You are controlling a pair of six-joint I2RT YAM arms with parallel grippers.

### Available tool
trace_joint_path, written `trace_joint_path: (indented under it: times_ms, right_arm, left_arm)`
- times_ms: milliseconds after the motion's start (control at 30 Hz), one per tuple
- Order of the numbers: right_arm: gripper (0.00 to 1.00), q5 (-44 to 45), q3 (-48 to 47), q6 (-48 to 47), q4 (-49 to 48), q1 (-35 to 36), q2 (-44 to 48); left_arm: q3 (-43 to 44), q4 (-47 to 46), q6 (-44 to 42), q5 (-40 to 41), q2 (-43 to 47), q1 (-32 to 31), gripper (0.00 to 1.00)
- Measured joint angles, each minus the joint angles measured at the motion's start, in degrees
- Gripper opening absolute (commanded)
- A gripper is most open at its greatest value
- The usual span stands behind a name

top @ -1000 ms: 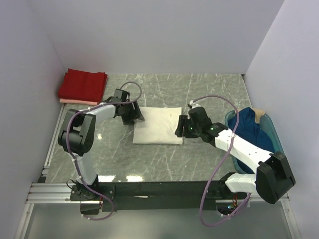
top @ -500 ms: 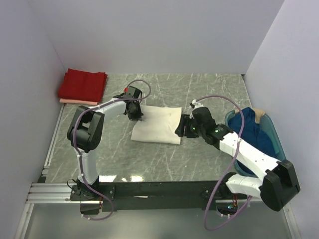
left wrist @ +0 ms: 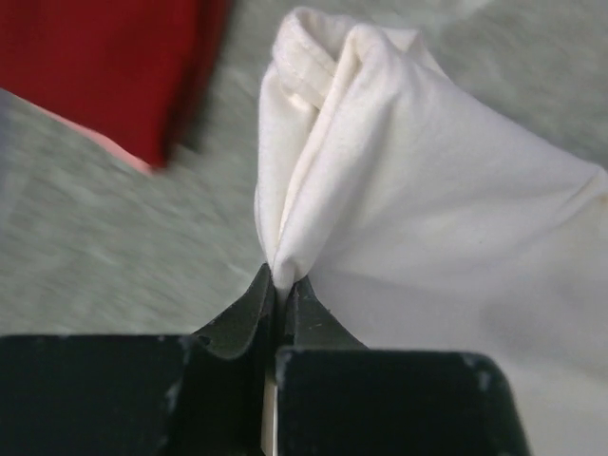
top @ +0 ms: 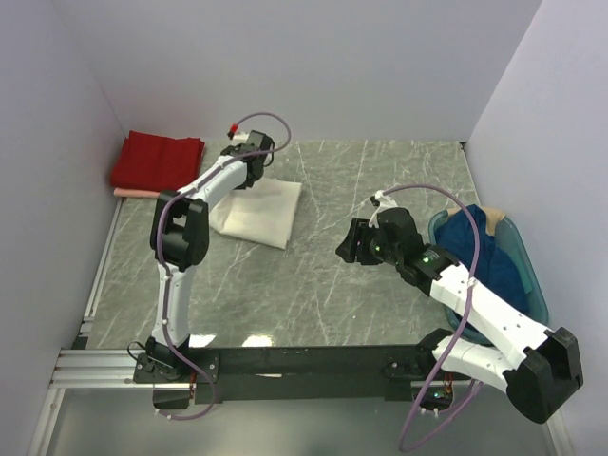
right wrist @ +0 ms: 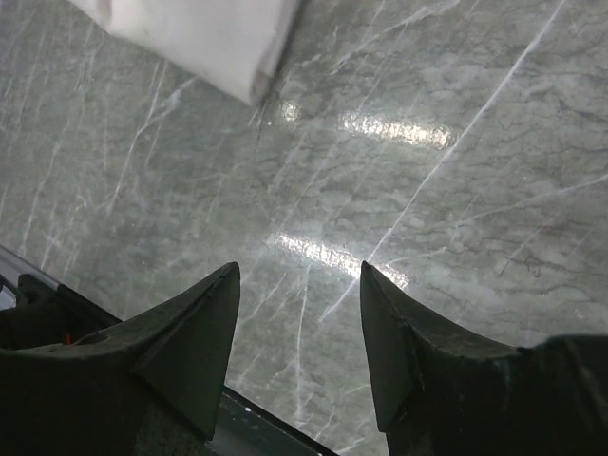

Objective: Fold and stack the t-shirts
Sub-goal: Neatly place the folded tshirt to the corner

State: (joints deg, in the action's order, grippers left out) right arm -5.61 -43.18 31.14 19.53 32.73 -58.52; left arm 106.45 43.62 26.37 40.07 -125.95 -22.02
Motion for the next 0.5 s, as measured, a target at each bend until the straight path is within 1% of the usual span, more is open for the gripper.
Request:
trace_joint_path:
  times_ms: [67,167,333,500]
  right_arm:
    - [0.6,0.0,0.2,-0.1,0.0,0.0,0.0]
    - [0.59,0.2,0.2,-0.1,0.0,0.0,-0.3]
    - [0.58,0.4,0.1,-0.5,0.0,0.0,-2.0]
    - [0.56,0.4,0.1,-0.6,-0.4,0.0,-4.5]
  left_arm:
    - [2.4,-0.2,-3.8,3.8,-1.3,1.5,0.0]
    - [4.0,-3.0,-10.0,7.6,-2.2,4.1,0.0]
    - [4.3,-11.0,-22.2,10.6,-2.4,8.5,0.0]
    - [8.4,-18.2,-33.5,13.6,-4.7,11.3,0.0]
